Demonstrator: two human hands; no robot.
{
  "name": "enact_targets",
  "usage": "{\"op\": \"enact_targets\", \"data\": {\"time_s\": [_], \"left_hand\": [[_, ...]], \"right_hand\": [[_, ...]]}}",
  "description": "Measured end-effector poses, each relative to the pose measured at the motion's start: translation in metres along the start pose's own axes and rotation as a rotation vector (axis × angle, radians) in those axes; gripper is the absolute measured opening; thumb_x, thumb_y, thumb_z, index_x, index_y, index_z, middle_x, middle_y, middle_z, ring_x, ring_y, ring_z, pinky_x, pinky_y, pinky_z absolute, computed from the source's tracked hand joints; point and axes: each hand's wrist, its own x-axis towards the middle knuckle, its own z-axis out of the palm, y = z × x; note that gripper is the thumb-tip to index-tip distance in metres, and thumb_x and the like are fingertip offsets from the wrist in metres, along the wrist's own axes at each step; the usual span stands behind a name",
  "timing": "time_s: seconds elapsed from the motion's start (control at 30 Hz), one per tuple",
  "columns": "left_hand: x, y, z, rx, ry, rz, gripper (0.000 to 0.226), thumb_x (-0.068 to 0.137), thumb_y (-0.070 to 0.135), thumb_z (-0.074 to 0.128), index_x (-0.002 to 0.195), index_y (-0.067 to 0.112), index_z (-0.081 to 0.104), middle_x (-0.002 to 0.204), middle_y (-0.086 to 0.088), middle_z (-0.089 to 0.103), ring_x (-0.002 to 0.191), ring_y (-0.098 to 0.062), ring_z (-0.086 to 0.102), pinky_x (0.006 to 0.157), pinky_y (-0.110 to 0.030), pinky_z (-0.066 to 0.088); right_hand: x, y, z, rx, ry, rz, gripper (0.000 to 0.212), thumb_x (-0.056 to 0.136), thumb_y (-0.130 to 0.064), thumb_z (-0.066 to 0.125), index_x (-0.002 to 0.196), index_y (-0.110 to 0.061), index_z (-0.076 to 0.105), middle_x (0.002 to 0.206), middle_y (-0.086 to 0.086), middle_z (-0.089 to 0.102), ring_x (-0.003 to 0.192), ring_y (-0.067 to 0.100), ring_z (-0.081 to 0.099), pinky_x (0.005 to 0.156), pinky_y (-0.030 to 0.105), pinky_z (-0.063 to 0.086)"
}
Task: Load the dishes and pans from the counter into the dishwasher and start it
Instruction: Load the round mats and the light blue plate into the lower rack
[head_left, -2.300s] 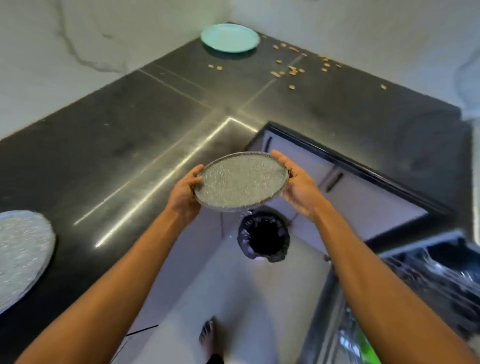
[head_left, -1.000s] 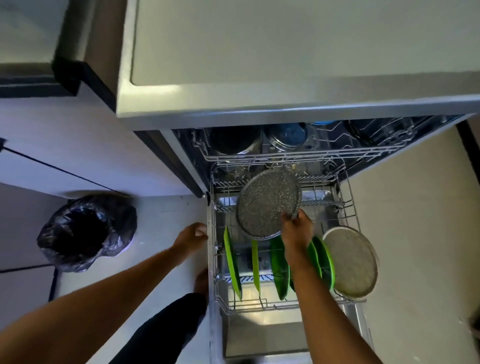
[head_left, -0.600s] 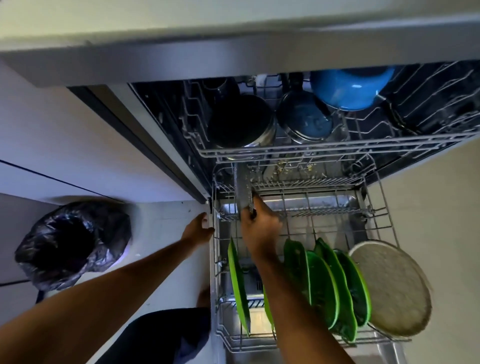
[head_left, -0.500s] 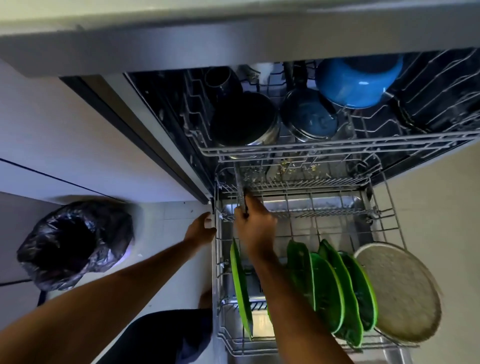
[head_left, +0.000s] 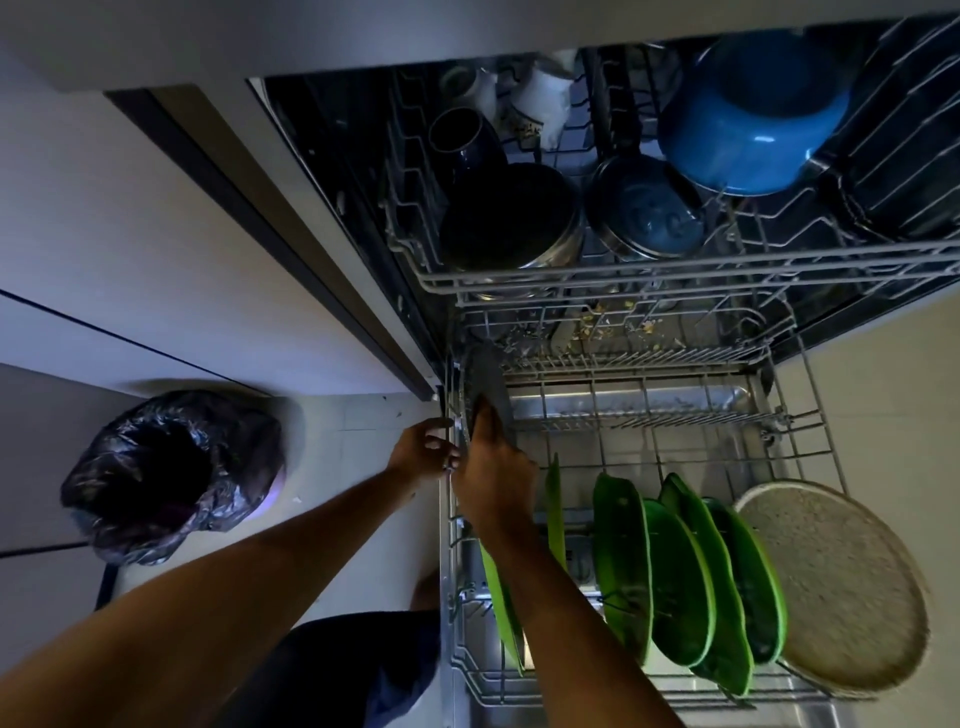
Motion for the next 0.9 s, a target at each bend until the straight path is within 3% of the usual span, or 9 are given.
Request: {"op": "enact_targets", "data": {"time_s": [0.1, 0.17, 0.27, 0.33, 0.43, 0.5, 0.57, 0.67, 0.9], "left_hand": [[0.0, -0.003, 0.001, -0.026, -0.002, 0.004, 0.054, 0.089, -0.012, 0.058, 0.138, 0.009, 0.051, 0.089, -0.007, 0.067, 0.077, -0.017, 0.067, 0.078, -0.034, 0.059], [-0.001, -0.002, 0.0, -0.019, -0.01, 0.005, 0.056, 0.088, -0.012, 0.059, 0.139, 0.01, 0.05, 0.092, -0.006, 0.067, 0.082, -0.018, 0.067, 0.078, -0.033, 0.059], [-0.005, 0.001, -0.001, 0.009, -0.024, 0.015, 0.056, 0.088, -0.007, 0.062, 0.139, 0.012, 0.049, 0.091, 0.002, 0.065, 0.081, -0.008, 0.064, 0.064, -0.02, 0.054], [-0.006, 0.004, -0.001, 0.031, -0.015, 0.027, 0.054, 0.088, -0.004, 0.066, 0.138, 0.012, 0.051, 0.089, 0.006, 0.063, 0.077, -0.001, 0.061, 0.053, -0.014, 0.05], [-0.008, 0.006, -0.001, 0.027, -0.013, 0.017, 0.057, 0.087, -0.003, 0.067, 0.139, 0.013, 0.049, 0.092, 0.004, 0.062, 0.079, -0.004, 0.06, 0.05, -0.014, 0.05], [-0.008, 0.005, 0.0, 0.039, -0.014, 0.024, 0.059, 0.086, 0.0, 0.068, 0.14, 0.015, 0.049, 0.097, 0.002, 0.06, 0.085, -0.01, 0.059, 0.055, -0.015, 0.048], [-0.007, 0.005, -0.001, 0.057, 0.018, 0.033, 0.045, 0.093, 0.006, 0.062, 0.136, 0.013, 0.051, 0.105, 0.0, 0.06, 0.086, -0.009, 0.055, 0.056, -0.015, 0.044], [-0.007, 0.004, 0.0, 0.041, 0.033, 0.014, 0.034, 0.1, 0.012, 0.049, 0.133, 0.008, 0.053, 0.122, -0.011, 0.062, 0.091, -0.013, 0.056, 0.059, -0.017, 0.044], [-0.009, 0.011, -0.005, 0.044, -0.023, -0.017, 0.049, 0.092, 0.008, 0.063, 0.138, 0.016, 0.051, 0.125, -0.004, 0.058, 0.114, -0.018, 0.053, 0.074, -0.021, 0.046]], "right_hand": [[-0.002, 0.005, 0.002, -0.011, 0.014, -0.025, 0.081, 0.089, -0.028, 0.071, 0.155, -0.014, 0.027, 0.108, 0.015, 0.073, 0.077, 0.025, 0.075, 0.069, 0.038, 0.063], [0.0, 0.002, 0.001, -0.026, 0.059, -0.025, 0.084, 0.081, -0.027, 0.08, 0.151, -0.013, 0.036, 0.097, 0.014, 0.075, 0.065, 0.024, 0.073, 0.06, 0.036, 0.062], [-0.009, -0.006, -0.001, -0.022, 0.115, -0.021, 0.085, 0.076, -0.028, 0.084, 0.149, -0.016, 0.042, 0.088, 0.013, 0.075, 0.054, 0.022, 0.069, 0.051, 0.033, 0.059], [-0.014, -0.008, -0.002, -0.02, 0.155, -0.037, 0.085, 0.074, -0.026, 0.084, 0.148, -0.017, 0.043, 0.095, 0.011, 0.075, 0.054, 0.021, 0.069, 0.049, 0.031, 0.059], [-0.006, -0.011, -0.005, 0.002, 0.189, -0.036, 0.09, 0.068, -0.023, 0.087, 0.147, -0.015, 0.044, 0.111, 0.011, 0.073, 0.068, 0.023, 0.074, 0.053, 0.033, 0.061], [0.002, -0.014, -0.003, 0.028, 0.198, -0.041, 0.086, 0.077, -0.021, 0.077, 0.152, -0.016, 0.036, 0.122, 0.013, 0.069, 0.085, 0.025, 0.074, 0.062, 0.037, 0.062], [0.005, -0.021, 0.001, 0.073, 0.215, -0.073, 0.078, 0.083, -0.022, 0.065, 0.154, -0.017, 0.032, 0.128, 0.015, 0.065, 0.092, 0.029, 0.073, 0.063, 0.042, 0.062], [0.002, -0.033, 0.0, 0.146, 0.251, -0.08, 0.084, 0.08, -0.018, 0.072, 0.154, -0.018, 0.033, 0.134, 0.013, 0.062, 0.097, 0.031, 0.072, 0.064, 0.047, 0.062], [0.014, -0.027, 0.001, 0.134, 0.199, -0.078, 0.078, 0.086, -0.022, 0.057, 0.157, -0.018, 0.025, 0.146, 0.011, 0.053, 0.116, 0.03, 0.065, 0.077, 0.053, 0.06]]}}
